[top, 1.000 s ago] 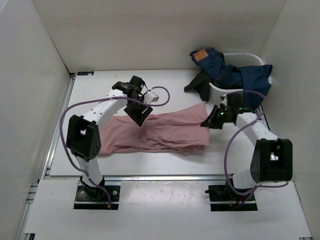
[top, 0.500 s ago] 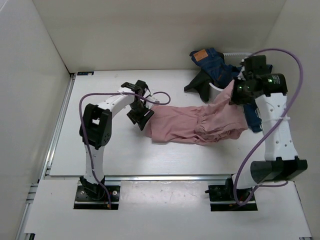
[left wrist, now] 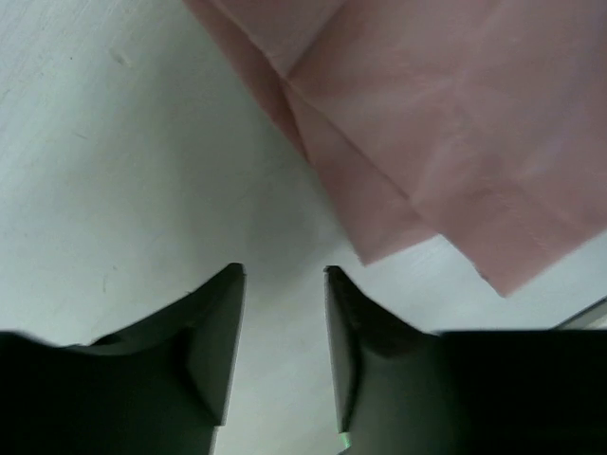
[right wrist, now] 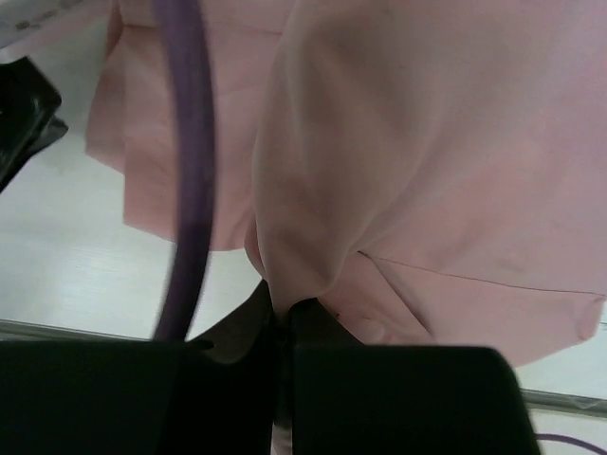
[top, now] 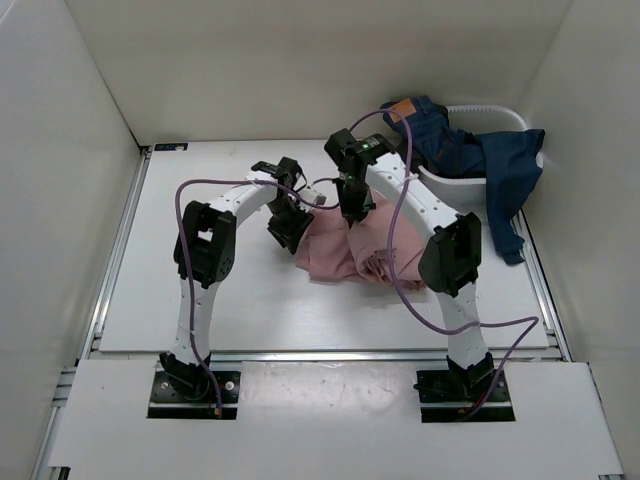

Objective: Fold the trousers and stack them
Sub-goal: Fold the trousers

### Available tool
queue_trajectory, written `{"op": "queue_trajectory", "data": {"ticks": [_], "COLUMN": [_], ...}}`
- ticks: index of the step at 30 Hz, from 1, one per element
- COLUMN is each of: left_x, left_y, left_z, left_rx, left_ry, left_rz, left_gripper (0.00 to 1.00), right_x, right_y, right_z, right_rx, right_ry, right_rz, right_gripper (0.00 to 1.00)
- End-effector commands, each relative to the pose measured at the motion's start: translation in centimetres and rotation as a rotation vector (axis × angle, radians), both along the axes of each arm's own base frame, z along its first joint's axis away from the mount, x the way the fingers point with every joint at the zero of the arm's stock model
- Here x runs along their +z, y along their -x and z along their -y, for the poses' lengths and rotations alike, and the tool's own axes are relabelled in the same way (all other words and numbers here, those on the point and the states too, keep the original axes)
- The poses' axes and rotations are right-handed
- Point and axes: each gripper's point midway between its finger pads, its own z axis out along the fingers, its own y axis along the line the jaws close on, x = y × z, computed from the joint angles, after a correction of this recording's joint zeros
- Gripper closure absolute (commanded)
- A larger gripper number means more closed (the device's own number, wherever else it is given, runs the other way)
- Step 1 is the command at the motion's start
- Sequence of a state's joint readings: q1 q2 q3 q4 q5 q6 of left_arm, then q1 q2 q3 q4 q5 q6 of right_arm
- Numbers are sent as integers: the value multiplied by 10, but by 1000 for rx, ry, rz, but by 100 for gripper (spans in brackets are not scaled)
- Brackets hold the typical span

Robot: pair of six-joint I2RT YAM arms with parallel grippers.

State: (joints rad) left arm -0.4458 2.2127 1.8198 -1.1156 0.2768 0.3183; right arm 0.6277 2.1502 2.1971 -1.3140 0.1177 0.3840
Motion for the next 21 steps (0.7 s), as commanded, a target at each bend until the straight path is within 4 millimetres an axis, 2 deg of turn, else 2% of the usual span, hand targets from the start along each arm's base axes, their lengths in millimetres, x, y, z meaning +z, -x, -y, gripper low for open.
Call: {"op": "queue_trajectory", "data": {"ticks": [1,2,3,5,6,7,8,9,11,12,13,15,16,17,18,19,20,21], "left_x": [-9,-13,-18,-21,-25,-24,-31,-31,-32,-27,-27,-25,-27,-22,-22,-24,-20,-20], "left_y": [-2,-1,2,8,12,10,18,18,21,21,21,24,27,27,27,29,28,27], "left_z": [-4,-7,-8,-5,-6,-4,-1,-1,0,2,2,4,3,5,5,4,5,2], "left_rx": [25,27,27,24,24,23,13,13,12,2,2,1,-8,-9,-9,-9,-9,0], "left_ry": [14,3,-1,25,19,33,34,34,41,56,56,76,73,90,90,86,91,91], "left_rz": [-10,-8,-18,-41,-54,-50,-75,-76,-89,-80,-80,-91,-96,-92,-92,-101,-91,-91], "left_gripper": [52,59,61,69,78,82,84,86,86,86,86,86,86,86,86,86,86,86], "right_x": [46,45,45,31,31,29,27,14,20,12,14,23,35,46,48,43,46,37], "right_y": [-11,-9,-9,-2,1,4,2,4,0,-4,-4,-1,-1,0,-1,3,1,4], "right_z": [-29,-40,-48,-57,-64,-71,-74,-76,-91,-99,-105,-121,-137,-143,-147,-151,-153,-153], "right_rx": [-64,-52,-40,-47,-42,-36,-61,-81,-102,-133,-137,-129,-94,-78,-76,-69,-69,-76], "right_ry": [-171,-203,-239,-249,-258,-272,-285,-286,-365,-406,-442,-506,-557,-577,-572,-557,-559,-548], "right_rz": [120,113,109,48,50,45,45,18,57,56,57,59,87,103,115,98,100,68], "right_gripper": [100,100,100,100,100,100,100,100,100,100,100,100,100,100,100,97,84,81]}}
